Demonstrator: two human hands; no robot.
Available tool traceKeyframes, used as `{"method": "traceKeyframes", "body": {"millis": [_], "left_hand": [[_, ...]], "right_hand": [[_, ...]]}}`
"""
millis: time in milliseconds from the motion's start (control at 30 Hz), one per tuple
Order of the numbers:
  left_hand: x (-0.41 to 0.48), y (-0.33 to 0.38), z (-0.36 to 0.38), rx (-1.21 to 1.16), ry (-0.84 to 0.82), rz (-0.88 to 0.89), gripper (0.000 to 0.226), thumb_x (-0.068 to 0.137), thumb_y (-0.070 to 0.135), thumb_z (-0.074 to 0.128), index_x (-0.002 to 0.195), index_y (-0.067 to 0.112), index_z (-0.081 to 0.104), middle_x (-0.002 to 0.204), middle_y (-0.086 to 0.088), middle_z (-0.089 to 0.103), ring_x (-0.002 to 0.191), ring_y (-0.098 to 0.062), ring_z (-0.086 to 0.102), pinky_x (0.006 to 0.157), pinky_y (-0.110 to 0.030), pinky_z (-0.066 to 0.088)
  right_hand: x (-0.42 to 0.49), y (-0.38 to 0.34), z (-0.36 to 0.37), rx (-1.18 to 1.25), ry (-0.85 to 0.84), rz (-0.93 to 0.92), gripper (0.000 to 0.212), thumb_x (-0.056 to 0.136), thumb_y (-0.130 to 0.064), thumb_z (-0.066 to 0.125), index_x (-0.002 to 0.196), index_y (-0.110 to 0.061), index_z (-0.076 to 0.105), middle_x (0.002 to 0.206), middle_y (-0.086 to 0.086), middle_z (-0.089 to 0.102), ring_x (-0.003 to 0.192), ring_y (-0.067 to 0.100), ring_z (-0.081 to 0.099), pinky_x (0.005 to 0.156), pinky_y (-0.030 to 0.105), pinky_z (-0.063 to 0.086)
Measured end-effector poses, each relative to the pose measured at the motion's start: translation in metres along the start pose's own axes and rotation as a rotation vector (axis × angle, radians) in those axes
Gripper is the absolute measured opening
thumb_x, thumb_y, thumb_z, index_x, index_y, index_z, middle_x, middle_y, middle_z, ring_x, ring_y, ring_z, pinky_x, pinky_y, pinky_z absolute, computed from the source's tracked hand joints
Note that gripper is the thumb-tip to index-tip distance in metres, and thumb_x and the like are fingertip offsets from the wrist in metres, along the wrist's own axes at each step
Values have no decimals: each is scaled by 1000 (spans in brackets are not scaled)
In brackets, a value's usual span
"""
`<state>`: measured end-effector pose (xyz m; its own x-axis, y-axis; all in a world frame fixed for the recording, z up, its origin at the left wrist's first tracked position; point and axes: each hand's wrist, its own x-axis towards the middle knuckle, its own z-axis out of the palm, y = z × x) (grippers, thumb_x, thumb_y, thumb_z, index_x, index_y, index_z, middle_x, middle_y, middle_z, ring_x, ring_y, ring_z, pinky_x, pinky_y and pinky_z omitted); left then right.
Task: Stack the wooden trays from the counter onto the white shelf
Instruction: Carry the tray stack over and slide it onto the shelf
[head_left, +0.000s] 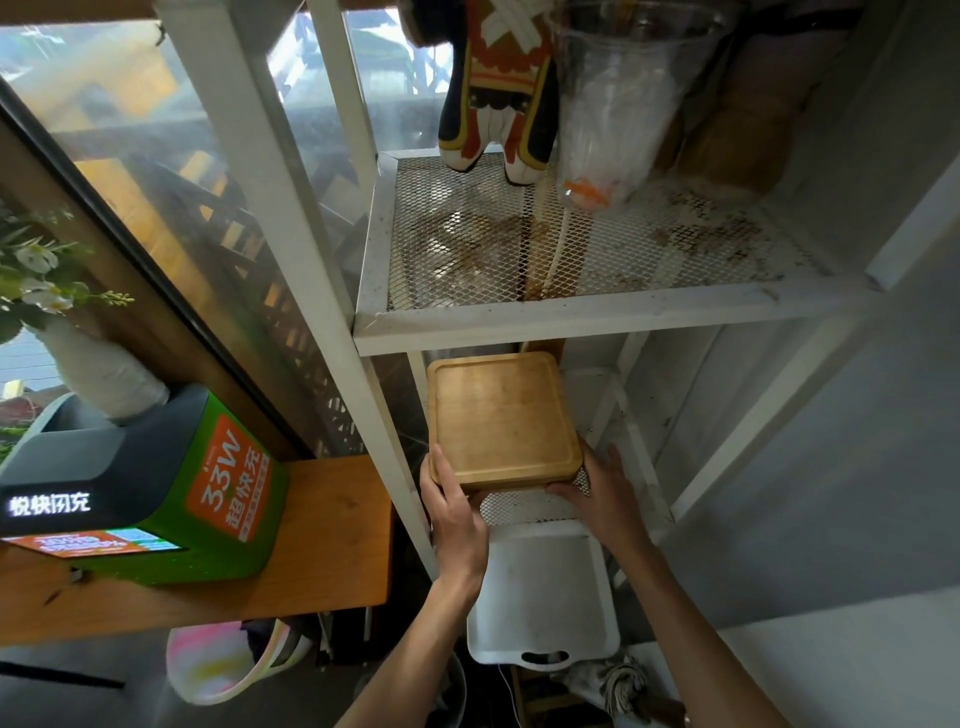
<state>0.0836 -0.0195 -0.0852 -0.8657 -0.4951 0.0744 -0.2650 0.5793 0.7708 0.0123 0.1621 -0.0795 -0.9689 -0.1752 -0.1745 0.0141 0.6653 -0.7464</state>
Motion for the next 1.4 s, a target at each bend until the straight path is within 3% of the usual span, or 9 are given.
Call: {"method": "traceKeyframes", "body": {"millis": [167, 233, 333, 533, 733, 867, 967, 1067, 1400], "left_hand": [[-2, 8, -5, 20, -56, 0, 94, 83, -18, 53, 156, 11, 1, 162, -16, -6, 150, -26, 5, 116, -32, 14], [-5, 8, -4, 147, -51, 83, 96, 83, -14, 56, 156, 15, 2, 162, -14, -18, 150, -27, -14, 115, -40, 6], [-5, 6, -3, 366, -88, 157, 92, 83, -4, 62, 156, 16, 10, 164, -15, -6, 149, -36, -18, 115, -52, -2], [0, 7, -11, 394, -144, 121, 91, 79, -5, 68, 154, 16, 22, 162, -9, 17, 142, -42, 25, 99, -50, 49], [1, 3, -9, 399, -137, 126, 93, 77, -9, 69, 154, 15, 24, 162, -9, 19, 137, -43, 32, 95, -46, 52], [-1, 9, -12, 364, -175, 119, 92, 83, -10, 59, 156, 16, 11, 165, -8, 3, 146, -43, 12, 108, -50, 40], [-2, 15, -13, 394, -170, 105, 93, 84, -7, 56, 156, 16, 4, 164, -10, -9, 147, -43, -17, 118, -49, 11], [-5, 17, -12, 479, -164, 177, 93, 78, -8, 56, 155, 8, 7, 163, -18, -4, 145, -43, -23, 115, -52, -10], [-10, 21, -29, 488, -338, 210, 94, 84, 0, 53, 155, 14, -7, 163, -11, -17, 146, -33, -26, 113, -51, -17]], "right_hand": [[-3, -4, 0, -10, -7, 11, 101, 73, -60, 69, 155, -31, 18, 161, 2, 30, 150, 37, 6, 117, 60, 24], [-7, -10, 0, 2, -18, 9, 106, 78, -49, 73, 157, -29, 6, 164, 2, 20, 150, 33, 10, 116, 56, 23], [-13, -15, 2, -82, 8, -139, 106, 84, -35, 74, 156, -33, -4, 166, -1, 1, 150, 26, 13, 115, 51, 30], [-10, -12, 7, -105, 9, -199, 83, 88, -15, 69, 154, -35, 22, 165, -4, 0, 150, 28, 18, 116, 50, 34], [-7, -10, 10, -115, 46, -185, 82, 87, -13, 71, 154, -31, 27, 165, -3, 5, 148, 28, 25, 116, 45, 33], [-8, -10, 11, -106, 44, -180, 81, 87, -15, 71, 153, -32, 26, 165, -2, 5, 148, 29, 24, 115, 49, 36], [-10, -12, 11, -204, 8, -160, 83, 91, -24, 67, 155, -35, 16, 166, -1, -6, 151, 30, 15, 115, 52, 35], [-18, -18, 12, -402, 0, -154, 87, 91, -40, 63, 156, -35, 4, 165, 1, -17, 152, 32, -6, 119, 53, 21], [-32, -38, 3, -539, -149, -67, 90, 90, -57, 55, 153, -41, -7, 164, 0, -21, 151, 36, -10, 119, 56, 11]]}}
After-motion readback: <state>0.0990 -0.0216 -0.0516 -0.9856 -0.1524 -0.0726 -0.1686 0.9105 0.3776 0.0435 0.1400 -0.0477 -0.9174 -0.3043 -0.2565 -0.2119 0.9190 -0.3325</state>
